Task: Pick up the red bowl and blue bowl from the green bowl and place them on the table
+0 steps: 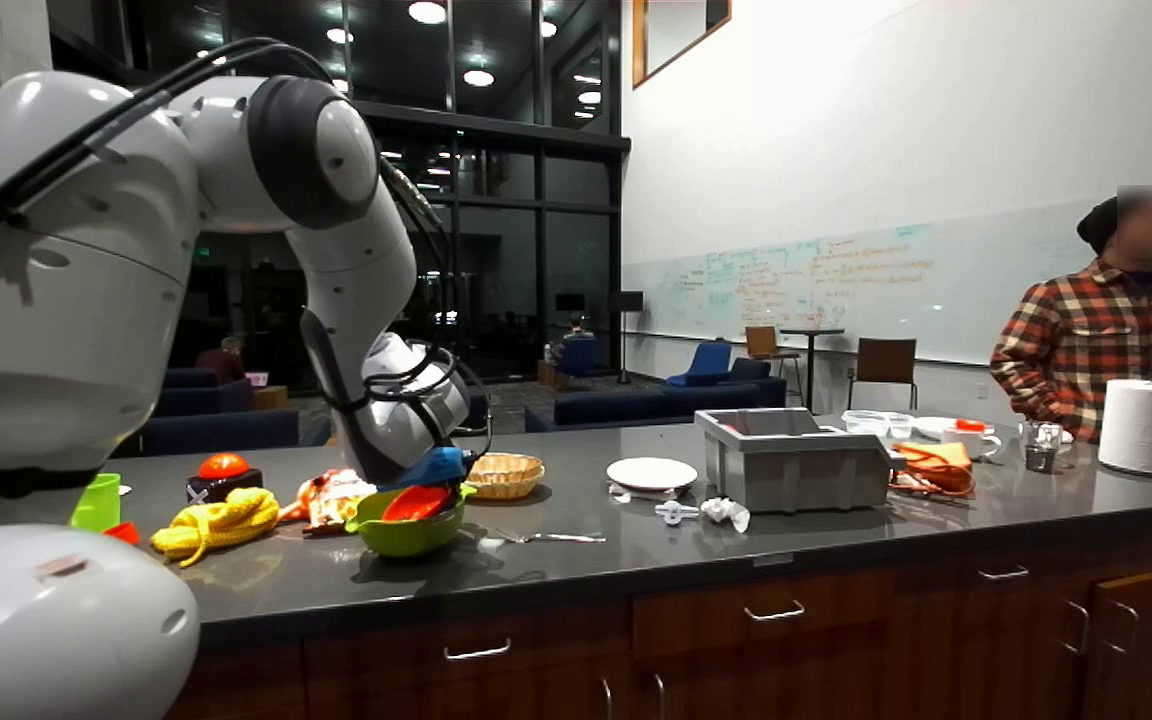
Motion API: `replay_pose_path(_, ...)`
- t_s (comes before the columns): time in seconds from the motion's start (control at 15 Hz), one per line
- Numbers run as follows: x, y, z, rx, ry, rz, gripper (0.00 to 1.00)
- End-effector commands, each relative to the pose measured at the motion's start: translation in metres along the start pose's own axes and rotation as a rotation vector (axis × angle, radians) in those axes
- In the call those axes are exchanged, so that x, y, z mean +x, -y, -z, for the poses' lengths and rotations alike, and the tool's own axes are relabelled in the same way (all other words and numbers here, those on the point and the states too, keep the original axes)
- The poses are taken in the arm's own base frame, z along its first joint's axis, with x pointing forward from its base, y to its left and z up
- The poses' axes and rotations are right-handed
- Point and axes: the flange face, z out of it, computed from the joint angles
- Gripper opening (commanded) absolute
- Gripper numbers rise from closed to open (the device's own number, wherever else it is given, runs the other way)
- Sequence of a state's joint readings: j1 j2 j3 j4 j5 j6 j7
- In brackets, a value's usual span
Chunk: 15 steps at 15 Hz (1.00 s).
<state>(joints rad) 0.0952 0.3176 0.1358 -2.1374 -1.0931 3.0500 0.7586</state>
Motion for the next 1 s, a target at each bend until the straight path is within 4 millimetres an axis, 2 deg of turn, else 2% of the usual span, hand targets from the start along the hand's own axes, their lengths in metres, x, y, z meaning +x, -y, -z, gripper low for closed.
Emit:
replay_pose_path(0.0, 0.007, 0.002, 0.015, -0.012, 0.002, 0.023, 0.02)
replay_pose_path(0.4, 0.024, 0.005, 0.034, -0.019, -0.005, 0.051, 0.02)
replay_pose_path(0.93, 0.046, -0.012, 0.057, -0.053, 0.004, 0.068, 0.02)
